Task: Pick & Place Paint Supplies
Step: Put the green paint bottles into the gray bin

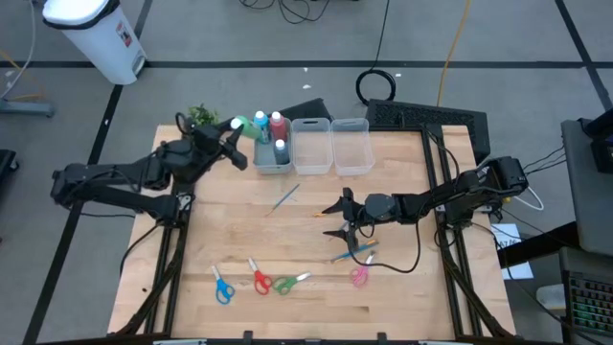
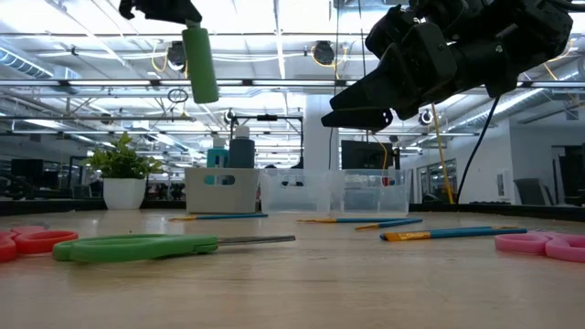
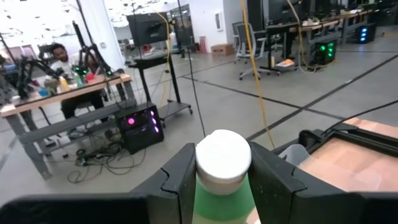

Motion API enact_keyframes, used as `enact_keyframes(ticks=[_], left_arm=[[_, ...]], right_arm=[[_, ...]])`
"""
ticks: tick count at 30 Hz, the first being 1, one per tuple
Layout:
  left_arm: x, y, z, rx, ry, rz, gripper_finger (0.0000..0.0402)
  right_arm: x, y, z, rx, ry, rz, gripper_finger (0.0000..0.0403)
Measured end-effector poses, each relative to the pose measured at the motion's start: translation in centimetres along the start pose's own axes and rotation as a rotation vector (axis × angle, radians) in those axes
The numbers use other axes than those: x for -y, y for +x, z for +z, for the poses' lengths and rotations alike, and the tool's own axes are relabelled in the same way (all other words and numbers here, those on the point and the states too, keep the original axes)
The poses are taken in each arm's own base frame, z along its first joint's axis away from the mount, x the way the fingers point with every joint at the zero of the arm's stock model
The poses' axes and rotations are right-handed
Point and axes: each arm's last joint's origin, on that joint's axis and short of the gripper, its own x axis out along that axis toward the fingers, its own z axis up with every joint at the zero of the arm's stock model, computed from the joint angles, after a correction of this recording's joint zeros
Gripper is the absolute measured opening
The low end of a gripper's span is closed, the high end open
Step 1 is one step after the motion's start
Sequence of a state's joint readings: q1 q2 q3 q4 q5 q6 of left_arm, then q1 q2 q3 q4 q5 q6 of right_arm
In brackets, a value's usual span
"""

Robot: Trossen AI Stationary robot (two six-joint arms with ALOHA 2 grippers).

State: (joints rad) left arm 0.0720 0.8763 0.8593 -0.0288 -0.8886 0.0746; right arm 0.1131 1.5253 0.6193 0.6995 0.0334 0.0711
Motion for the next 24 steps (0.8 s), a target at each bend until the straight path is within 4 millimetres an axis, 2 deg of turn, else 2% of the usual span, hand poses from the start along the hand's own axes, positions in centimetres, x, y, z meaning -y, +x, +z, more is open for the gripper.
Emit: enact_keyframes(ticks=[9, 24], left_arm=[[-0.3, 1.3, -0.7, -0.04, -0.001, 0.011, 0.0122], [0.2, 4.4, -3.1, -0.176, 0.032, 0.008, 0.0122]], right_arm=[[0.0, 0.0, 0.0, 0.0, 0.0, 0.0, 0.0293], [0.0, 0.0, 0.0, 0.0, 0.0, 0.0, 0.0293]])
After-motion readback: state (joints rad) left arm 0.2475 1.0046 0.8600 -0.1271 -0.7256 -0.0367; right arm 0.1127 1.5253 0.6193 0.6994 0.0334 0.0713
